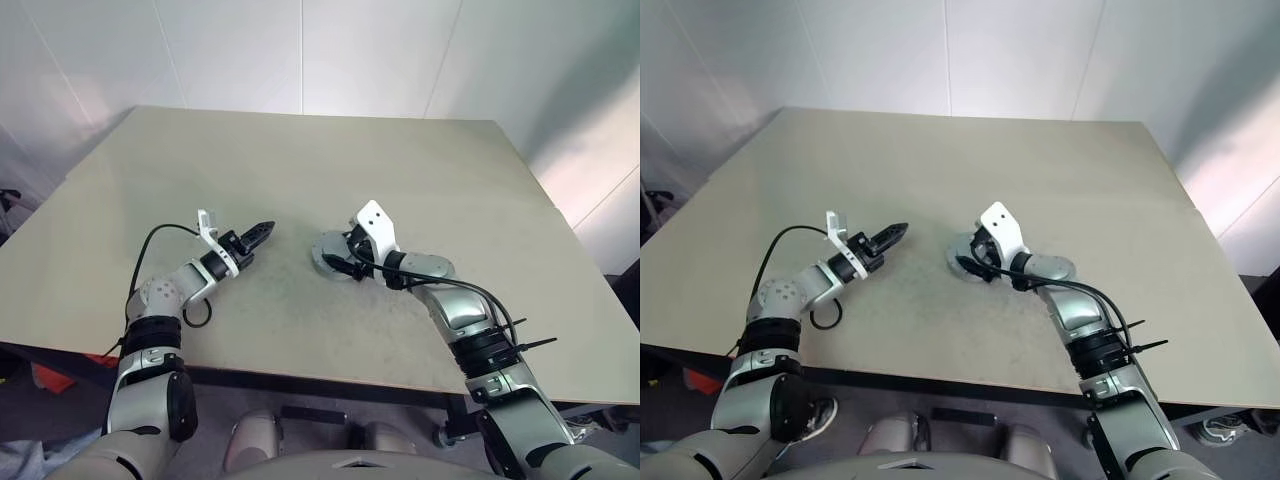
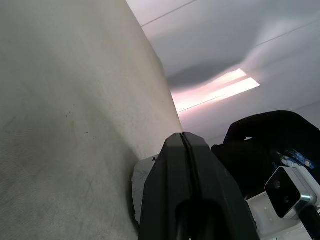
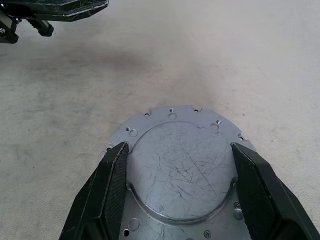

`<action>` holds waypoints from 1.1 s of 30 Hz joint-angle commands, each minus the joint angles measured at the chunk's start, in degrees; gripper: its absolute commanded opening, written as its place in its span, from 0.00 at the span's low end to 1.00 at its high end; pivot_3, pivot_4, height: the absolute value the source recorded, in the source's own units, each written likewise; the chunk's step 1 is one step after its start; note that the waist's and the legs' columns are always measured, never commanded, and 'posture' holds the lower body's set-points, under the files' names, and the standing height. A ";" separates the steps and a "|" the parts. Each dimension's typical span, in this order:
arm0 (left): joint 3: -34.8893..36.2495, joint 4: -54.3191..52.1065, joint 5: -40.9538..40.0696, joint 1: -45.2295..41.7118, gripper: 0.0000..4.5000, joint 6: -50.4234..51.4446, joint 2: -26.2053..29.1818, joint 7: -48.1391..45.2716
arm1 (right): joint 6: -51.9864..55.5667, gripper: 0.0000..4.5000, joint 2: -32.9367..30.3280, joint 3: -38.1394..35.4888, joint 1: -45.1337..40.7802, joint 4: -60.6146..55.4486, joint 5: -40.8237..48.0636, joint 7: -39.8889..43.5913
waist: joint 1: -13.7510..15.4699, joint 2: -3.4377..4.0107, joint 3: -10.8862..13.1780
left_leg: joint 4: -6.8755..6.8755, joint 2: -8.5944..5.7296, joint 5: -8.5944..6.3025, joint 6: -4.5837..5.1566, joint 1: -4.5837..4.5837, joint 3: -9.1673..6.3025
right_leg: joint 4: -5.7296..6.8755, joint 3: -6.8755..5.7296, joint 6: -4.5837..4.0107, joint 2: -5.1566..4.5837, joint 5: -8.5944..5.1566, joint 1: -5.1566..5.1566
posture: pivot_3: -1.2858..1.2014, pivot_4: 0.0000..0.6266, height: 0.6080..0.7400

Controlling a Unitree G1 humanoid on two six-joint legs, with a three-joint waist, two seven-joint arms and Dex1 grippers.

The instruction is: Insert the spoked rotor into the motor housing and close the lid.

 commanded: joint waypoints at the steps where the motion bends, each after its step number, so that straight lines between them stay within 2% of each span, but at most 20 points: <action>1: -0.14 -2.77 -0.88 0.02 0.00 0.50 -0.08 -0.06 | 5.47 0.69 -2.12 -0.07 2.08 2.93 -1.76 -0.85 | 0.04 0.00 -0.01 | 0.00 0.00 0.00 0.00 0.00 0.00 | 0.00 0.00 0.00 0.00 0.00 0.01 | 0.52 0.00 1.00; 10: 0.08 -4.19 -1.06 0.52 0.00 1.38 -0.39 0.66 | 9.62 0.69 -2.17 -1.29 1.86 2.57 -0.90 -1.61 | 0.39 0.00 -0.02 | 0.01 -0.01 0.00 0.00 0.09 -0.01 | 0.00 0.00 0.00 -0.01 0.00 0.10 | 0.52 0.00 1.00; 14: 0.12 -4.02 -0.99 0.39 0.00 1.42 -0.20 0.73 | 10.51 0.69 -3.79 1.18 1.25 4.81 -4.93 -3.74 | 0.42 0.01 -0.03 | 0.01 -0.01 0.00 0.00 0.17 -0.02 | 0.00 0.00 0.00 -0.01 0.00 0.18 | 0.52 0.00 1.00; 17: 0.07 -3.67 -0.85 0.11 0.00 1.33 -0.08 0.75 | 10.62 0.69 -4.32 1.80 1.30 4.44 -4.56 -3.67 | 0.46 0.03 -0.02 | 0.01 -0.01 -0.03 0.03 0.40 -0.02 | -0.01 0.01 0.03 -0.01 -0.02 0.41 | 0.52 0.00 1.00; 21: -0.13 -3.55 -0.70 -0.18 0.00 1.27 -0.17 0.81 | 10.17 0.69 -4.86 1.99 1.52 3.16 -3.76 -3.53 | 0.64 0.06 -0.02 | 0.00 -0.03 -0.06 0.06 0.71 -0.02 | -0.07 0.08 0.48 -0.01 -0.28 0.76 | 0.52 0.00 1.00; 26: -0.39 -3.32 -0.48 -0.30 0.00 1.06 -0.13 0.55 | 5.44 0.69 -3.81 -0.77 2.44 -0.77 0.13 -1.46 | 1.18 0.05 -0.02 | -0.02 -0.05 -0.05 0.06 0.63 -0.01 | -0.08 0.18 0.54 -0.01 -0.32 0.77 | 0.52 0.00 1.00; 33: -0.87 -2.94 -0.13 -0.45 0.00 0.63 -0.26 0.27 | 2.32 0.69 -1.97 -3.55 2.01 -1.41 2.34 -1.48 | 1.17 0.04 -0.02 | -0.02 -0.04 0.02 -0.03 -0.08 -0.01 | -0.03 0.18 0.22 0.01 -0.13 0.11 | 0.52 0.00 1.00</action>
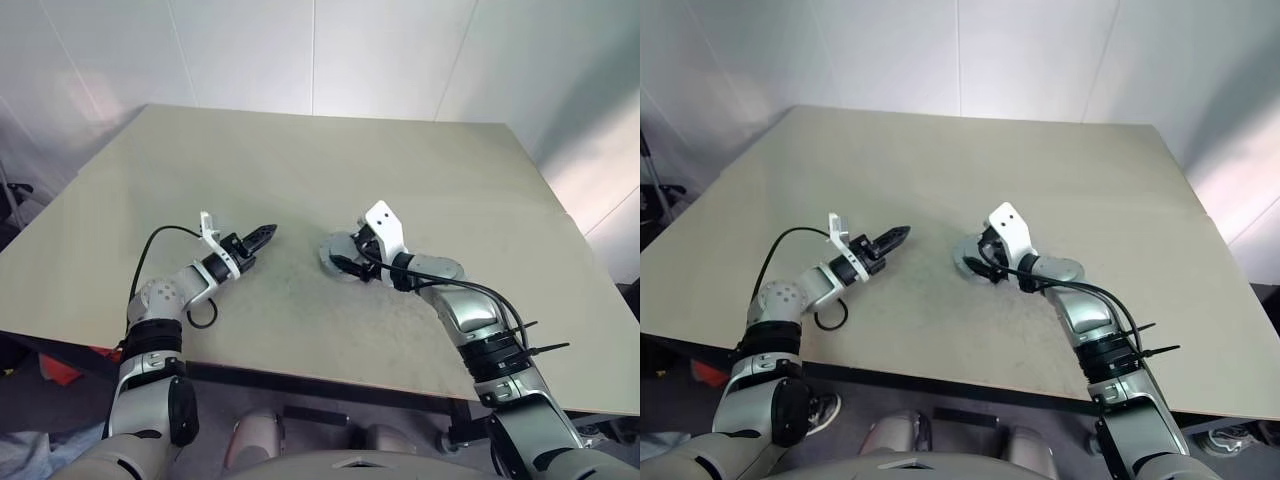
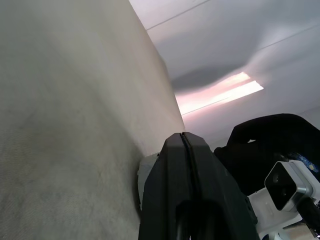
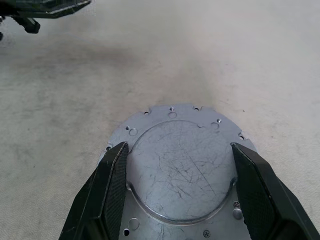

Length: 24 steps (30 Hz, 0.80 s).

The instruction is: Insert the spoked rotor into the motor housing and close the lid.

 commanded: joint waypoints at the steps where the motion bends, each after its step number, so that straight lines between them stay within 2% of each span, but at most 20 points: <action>1: -0.37 -1.20 -0.29 -1.18 0.00 -0.45 0.29 -0.83 | -0.21 0.69 -0.13 -2.58 0.54 1.56 0.62 -0.47 | -0.03 0.00 0.00 | 0.00 0.00 0.01 -0.01 -0.04 0.00 | 0.01 0.00 0.00 0.00 0.00 -0.05 | 0.52 0.00 1.00; 11: -1.03 -0.24 0.07 -1.69 0.00 -1.13 0.24 -1.24 | -0.01 0.69 2.32 -6.93 0.38 -0.08 6.36 0.26 | -0.13 0.00 0.04 | 0.00 0.02 0.00 0.01 -0.15 0.02 | 0.00 -0.01 -0.01 0.01 0.00 -0.19 | 0.52 0.00 1.00; 16: -1.01 -0.53 -0.06 -1.28 0.00 -1.10 0.55 -1.25 | -0.95 0.69 2.25 -6.34 1.55 -3.31 7.87 2.98 | -0.10 0.01 0.04 | 0.00 0.03 -0.01 0.02 -0.27 0.04 | 0.00 -0.01 -0.01 0.01 0.00 -0.29 | 0.52 0.00 1.00; 20: -0.94 -0.70 -0.14 -1.17 0.00 -1.09 0.60 -1.13 | -1.00 0.69 1.86 -5.39 2.40 -5.18 7.68 4.60 | -0.30 0.00 0.04 | 0.00 0.04 -0.01 0.03 -0.42 0.05 | 0.01 -0.01 -0.01 0.01 0.00 -0.45 | 0.52 0.00 1.00; 24: -1.00 -0.42 -0.01 -1.18 0.00 -1.32 0.60 -1.31 | -1.88 0.69 0.46 -3.23 2.31 -3.35 3.19 3.36 | -0.80 0.00 0.04 | 0.02 0.05 0.00 0.03 -0.52 0.05 | 0.03 -0.04 -0.02 0.02 0.01 -0.52 | 0.52 0.00 1.00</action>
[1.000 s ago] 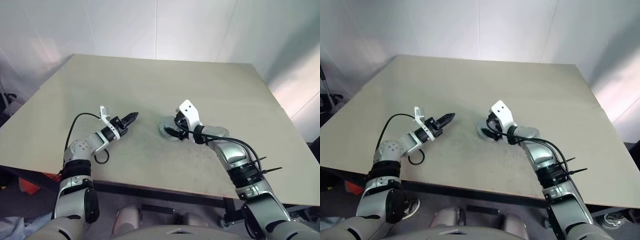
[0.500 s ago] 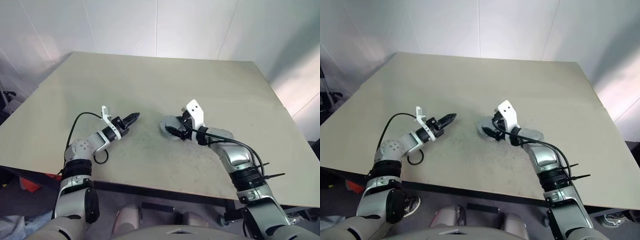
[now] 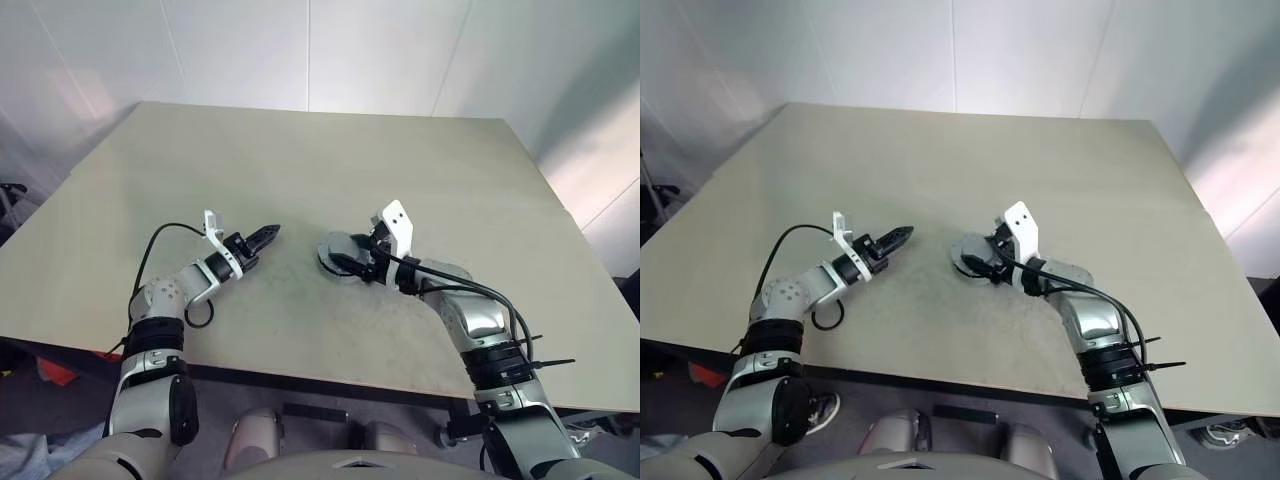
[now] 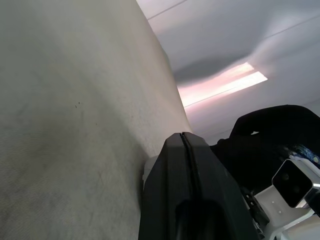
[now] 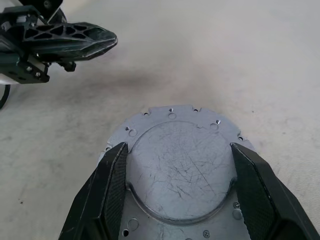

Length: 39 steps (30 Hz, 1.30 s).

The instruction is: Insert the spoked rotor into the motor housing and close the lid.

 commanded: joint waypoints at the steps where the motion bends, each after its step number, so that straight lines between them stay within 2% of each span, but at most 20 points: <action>1: 0.25 -0.81 -0.30 -0.73 0.00 -0.62 0.42 -0.81 | -1.24 0.69 -1.04 0.76 -0.64 -1.10 -2.15 -0.71 | -0.21 0.00 0.00 | 0.00 0.00 0.00 0.00 0.00 0.00 | 0.00 0.00 0.00 0.00 0.00 0.01 | 0.52 0.00 1.00; 21: 0.20 -0.81 -0.15 -0.65 0.00 -0.77 0.30 -0.58 | -0.58 0.69 -0.61 0.98 -2.68 3.03 -4.48 -3.38 | -0.61 0.00 0.00 | 0.18 0.02 0.01 0.00 0.19 -0.01 | 0.08 0.00 -0.08 -0.01 0.06 0.22 | 0.52 0.00 1.00; 33: 0.12 -1.40 -0.22 -0.15 0.00 -0.68 0.27 -0.59 | -0.77 0.69 0.26 -0.43 -1.78 -0.91 0.13 -0.21 | -0.70 0.00 0.00 | 0.17 0.03 0.01 0.01 0.09 -0.01 | 0.09 -0.01 -0.08 0.00 0.06 0.11 | 0.52 0.00 1.00; 39: 0.15 -1.13 -0.07 -0.30 0.00 -0.89 0.35 -0.57 | 0.01 0.69 -0.83 1.77 -2.88 3.61 -5.22 -3.34 | -0.73 0.00 0.00 | 0.18 0.04 0.01 0.02 0.03 0.00 | 0.09 -0.03 -0.09 0.00 0.06 0.06 | 0.52 0.00 1.00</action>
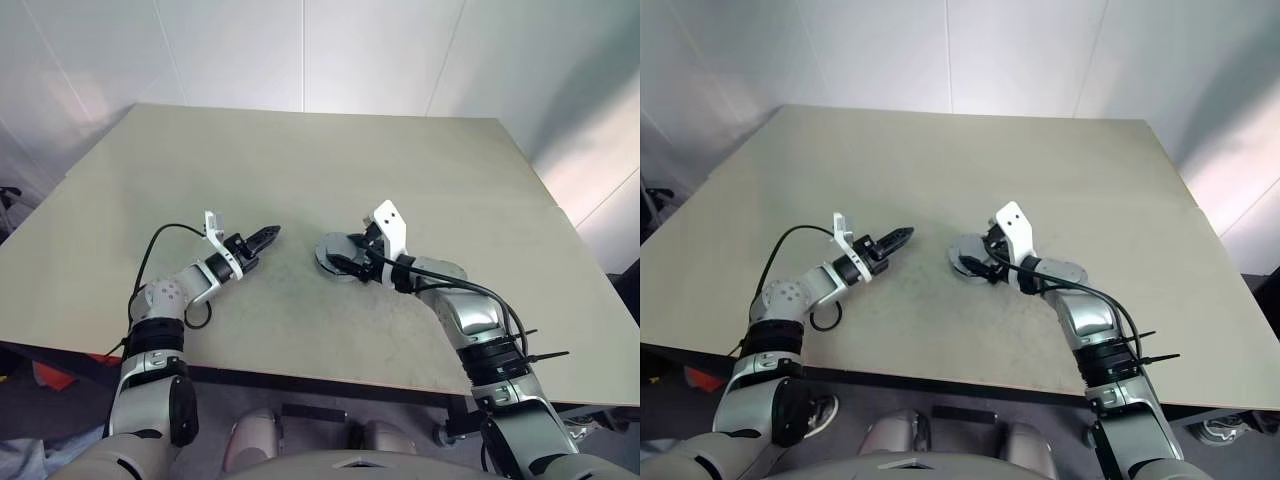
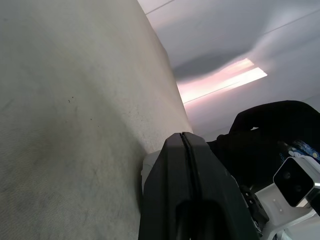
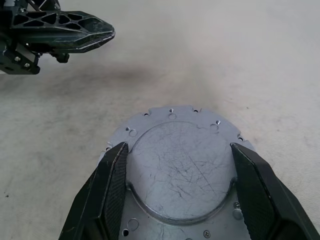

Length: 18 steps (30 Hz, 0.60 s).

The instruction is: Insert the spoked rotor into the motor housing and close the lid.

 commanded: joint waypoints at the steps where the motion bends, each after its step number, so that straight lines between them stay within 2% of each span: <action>1: 0.34 -1.08 -0.23 -0.50 0.00 -0.84 0.35 -0.54 | 0.73 0.69 -1.14 0.52 -1.67 3.10 -3.85 -3.31 | -0.03 0.00 0.00 | 0.01 0.00 0.00 0.00 0.02 0.00 | 0.00 0.00 0.00 0.00 0.00 0.02 | 0.52 0.00 1.00; 6: 0.24 -0.77 -0.02 -0.55 0.00 -1.14 0.39 -0.64 | 0.69 0.69 -1.33 0.94 -2.09 3.97 -4.36 -3.56 | 0.01 0.00 0.00 | 0.03 0.00 -0.03 0.03 0.53 0.00 | 0.00 0.01 -0.01 0.00 0.00 0.49 | 0.52 0.00 1.00; 18: -0.87 -2.65 -1.31 -1.41 0.00 2.51 -1.68 0.84 | 1.22 0.69 -2.36 2.71 -1.43 4.39 -5.64 -3.31 | 0.05 -0.01 0.00 | 0.00 0.05 0.01 -0.02 0.53 0.00 | 0.01 0.00 -0.01 0.00 0.01 0.55 | 0.52 0.00 1.00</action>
